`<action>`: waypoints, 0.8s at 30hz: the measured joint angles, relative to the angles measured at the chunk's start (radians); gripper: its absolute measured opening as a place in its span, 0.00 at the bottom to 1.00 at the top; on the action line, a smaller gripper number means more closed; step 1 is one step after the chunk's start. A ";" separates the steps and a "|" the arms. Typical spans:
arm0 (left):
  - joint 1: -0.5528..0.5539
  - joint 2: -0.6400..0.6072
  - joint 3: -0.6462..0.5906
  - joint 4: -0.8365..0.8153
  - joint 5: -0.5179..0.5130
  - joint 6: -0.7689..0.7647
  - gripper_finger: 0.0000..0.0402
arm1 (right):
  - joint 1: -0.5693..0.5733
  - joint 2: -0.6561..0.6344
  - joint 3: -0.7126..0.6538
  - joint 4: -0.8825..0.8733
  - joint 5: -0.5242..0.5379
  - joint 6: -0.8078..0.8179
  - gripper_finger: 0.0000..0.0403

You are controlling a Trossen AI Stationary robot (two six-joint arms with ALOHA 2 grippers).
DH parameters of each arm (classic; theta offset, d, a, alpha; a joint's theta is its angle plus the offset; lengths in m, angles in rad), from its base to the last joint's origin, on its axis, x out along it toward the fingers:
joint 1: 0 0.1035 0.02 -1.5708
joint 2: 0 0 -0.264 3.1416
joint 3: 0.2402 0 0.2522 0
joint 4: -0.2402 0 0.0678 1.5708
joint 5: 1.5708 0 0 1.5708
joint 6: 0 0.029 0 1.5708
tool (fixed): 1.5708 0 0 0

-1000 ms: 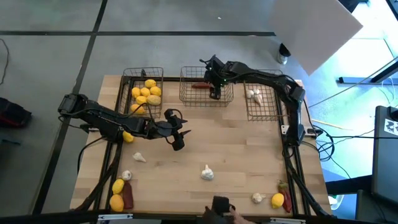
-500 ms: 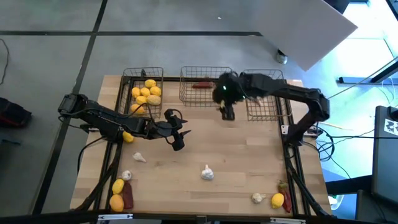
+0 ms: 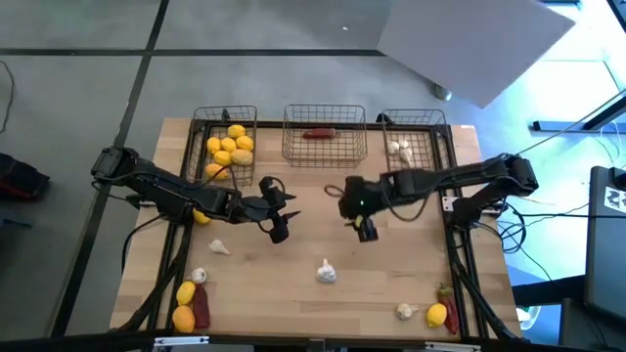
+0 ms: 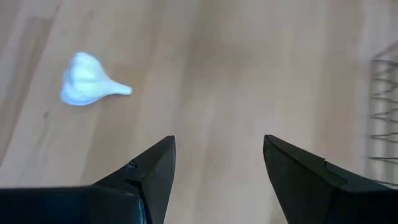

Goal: Sort produce into baskets
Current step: Put the white garlic into the right gold wire basket

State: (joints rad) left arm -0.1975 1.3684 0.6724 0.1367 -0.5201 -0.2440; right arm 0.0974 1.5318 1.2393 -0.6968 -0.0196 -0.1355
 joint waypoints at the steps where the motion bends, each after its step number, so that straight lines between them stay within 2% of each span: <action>1: -0.011 0.001 0.000 0.010 0.000 -0.013 0.54 | 0.013 0.000 -0.021 0.022 0.000 0.008 0.59; 5: -0.061 0.032 0.000 0.074 0.001 -0.046 0.54 | 0.054 -0.001 -0.080 0.082 0.000 0.042 0.59; 11: -0.145 0.164 0.015 0.211 0.002 -0.072 0.54 | 0.095 -0.001 -0.147 0.144 0.001 0.054 0.59; 17: -0.197 0.344 0.140 0.264 0.008 -0.073 0.54 | 0.101 -0.001 -0.217 0.264 -0.041 0.079 0.59; 24: -0.256 0.497 0.269 0.264 0.118 -0.080 0.54 | 0.101 0.003 -0.316 0.428 -0.097 0.080 0.59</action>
State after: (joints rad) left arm -0.4532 1.8656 0.9412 0.4003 -0.4017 -0.3243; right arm 0.1986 1.5351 0.9234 -0.2691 -0.1169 -0.0559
